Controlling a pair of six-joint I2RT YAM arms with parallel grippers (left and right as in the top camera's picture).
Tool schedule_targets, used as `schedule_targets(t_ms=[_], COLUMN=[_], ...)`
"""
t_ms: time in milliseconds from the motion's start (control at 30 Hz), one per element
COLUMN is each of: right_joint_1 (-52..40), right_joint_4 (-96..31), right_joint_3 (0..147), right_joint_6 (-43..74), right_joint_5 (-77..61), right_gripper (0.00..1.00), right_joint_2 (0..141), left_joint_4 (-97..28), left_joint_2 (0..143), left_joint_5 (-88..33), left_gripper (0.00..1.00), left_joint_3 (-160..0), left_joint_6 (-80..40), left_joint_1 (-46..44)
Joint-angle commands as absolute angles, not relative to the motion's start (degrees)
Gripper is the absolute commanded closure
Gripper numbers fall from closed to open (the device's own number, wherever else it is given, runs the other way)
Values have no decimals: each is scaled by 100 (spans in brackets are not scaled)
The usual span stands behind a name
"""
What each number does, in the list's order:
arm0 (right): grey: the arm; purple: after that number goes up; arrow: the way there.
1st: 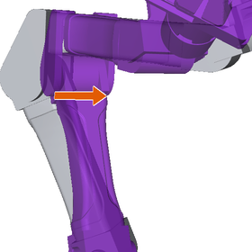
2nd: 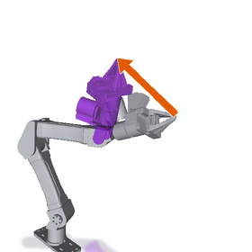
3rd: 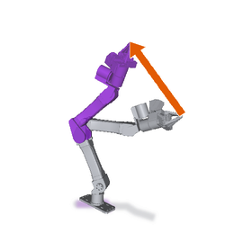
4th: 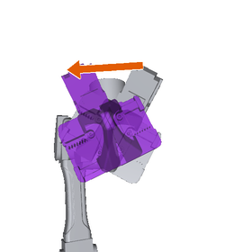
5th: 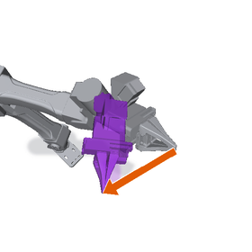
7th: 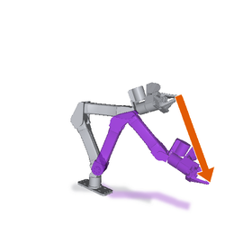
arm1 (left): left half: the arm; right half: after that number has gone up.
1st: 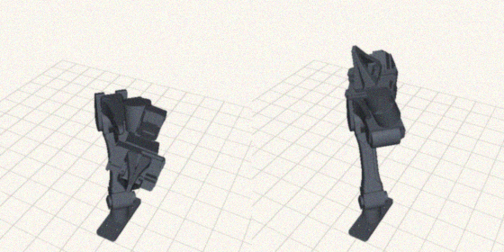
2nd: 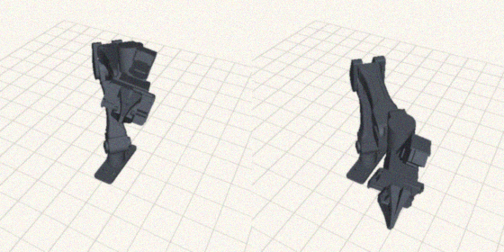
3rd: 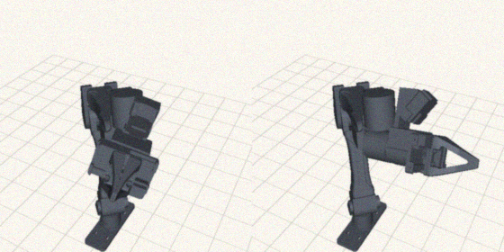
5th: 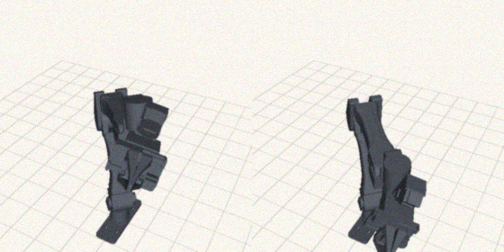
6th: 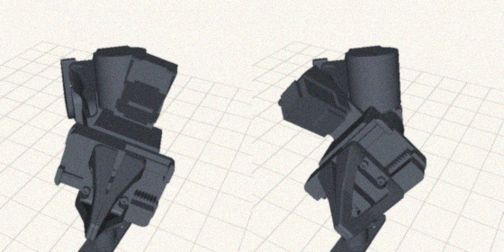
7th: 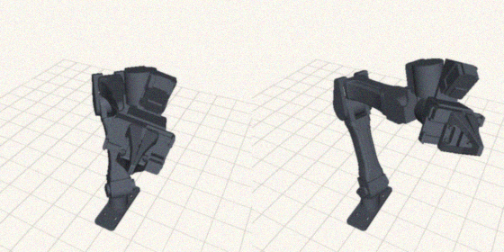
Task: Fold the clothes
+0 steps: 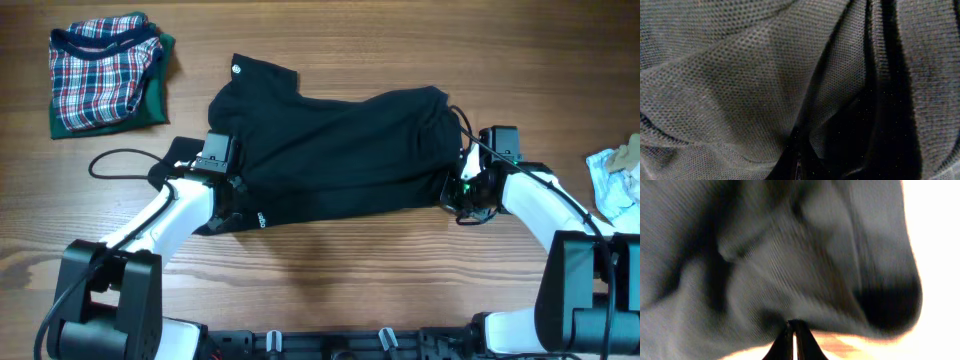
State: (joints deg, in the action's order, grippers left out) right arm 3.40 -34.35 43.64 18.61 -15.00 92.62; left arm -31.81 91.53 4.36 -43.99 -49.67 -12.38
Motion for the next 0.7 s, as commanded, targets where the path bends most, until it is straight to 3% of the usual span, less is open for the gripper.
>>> schedule_targets(t_ms=[0,400,667], right_joint_1=[318,318,316], right_joint_4=[-4062,-2714,-1579], right_joint_3=[4198,4211,4209], right_joint_6=[2147,1669,1973], right_joint_5=[-1247,-2231,-1474], right_gripper=[96,96,96], right_joint_2=[9345,8055,9456], left_joint_4=[-3391,-3284,-3144], left_joint_2=[9356,9356,9356], left_joint_5=[322,325,329], left_gripper=[96,96,96], left_joint_3=[-4108,-4108,-4108], left_joint_6=[-5041,-5039,-5039], left_joint_1=[-1247,-1247,-1247])
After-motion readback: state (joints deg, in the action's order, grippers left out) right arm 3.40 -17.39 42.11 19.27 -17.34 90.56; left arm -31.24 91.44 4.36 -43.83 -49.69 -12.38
